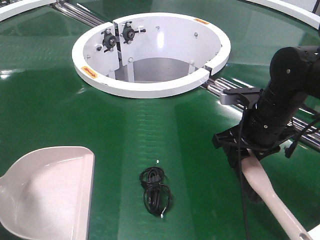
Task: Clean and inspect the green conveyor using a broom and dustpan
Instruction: 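Grasp the pink dustpan handle with the left gripper and pull it beside the cable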
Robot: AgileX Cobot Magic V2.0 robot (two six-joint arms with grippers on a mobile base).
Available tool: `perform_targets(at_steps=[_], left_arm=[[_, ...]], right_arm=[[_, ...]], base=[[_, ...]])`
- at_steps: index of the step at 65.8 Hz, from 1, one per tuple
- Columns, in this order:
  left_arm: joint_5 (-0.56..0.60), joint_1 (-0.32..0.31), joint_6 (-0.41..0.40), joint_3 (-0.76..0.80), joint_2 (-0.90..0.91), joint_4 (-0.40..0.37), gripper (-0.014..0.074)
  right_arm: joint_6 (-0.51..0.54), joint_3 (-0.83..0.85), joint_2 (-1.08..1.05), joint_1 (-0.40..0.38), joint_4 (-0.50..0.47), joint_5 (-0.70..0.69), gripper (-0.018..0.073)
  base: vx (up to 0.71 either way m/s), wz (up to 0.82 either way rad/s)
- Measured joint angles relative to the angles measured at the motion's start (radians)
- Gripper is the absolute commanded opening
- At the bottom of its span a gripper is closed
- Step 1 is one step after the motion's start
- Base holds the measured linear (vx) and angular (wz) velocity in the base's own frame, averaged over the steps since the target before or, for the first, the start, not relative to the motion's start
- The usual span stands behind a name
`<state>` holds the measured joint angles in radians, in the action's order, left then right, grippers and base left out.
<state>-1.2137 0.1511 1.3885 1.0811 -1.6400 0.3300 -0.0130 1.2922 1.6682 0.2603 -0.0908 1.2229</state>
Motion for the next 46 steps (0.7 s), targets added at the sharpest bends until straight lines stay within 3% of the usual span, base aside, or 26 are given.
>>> perform_targets(at_steps=[18,46], left_arm=[[-0.006,-0.074,-0.038,0.100,0.009,-0.038,-0.0024],[-0.004,-0.173,-0.068,0.109,0.010,-0.035,-0.0024]], right_arm=[[0.000,0.000,0.000,0.000,0.000,0.000,-0.0006],[0.000,0.000,0.000,0.000,0.000,0.000,-0.0006]], base=[[0.00,0.00],[0.00,0.00]])
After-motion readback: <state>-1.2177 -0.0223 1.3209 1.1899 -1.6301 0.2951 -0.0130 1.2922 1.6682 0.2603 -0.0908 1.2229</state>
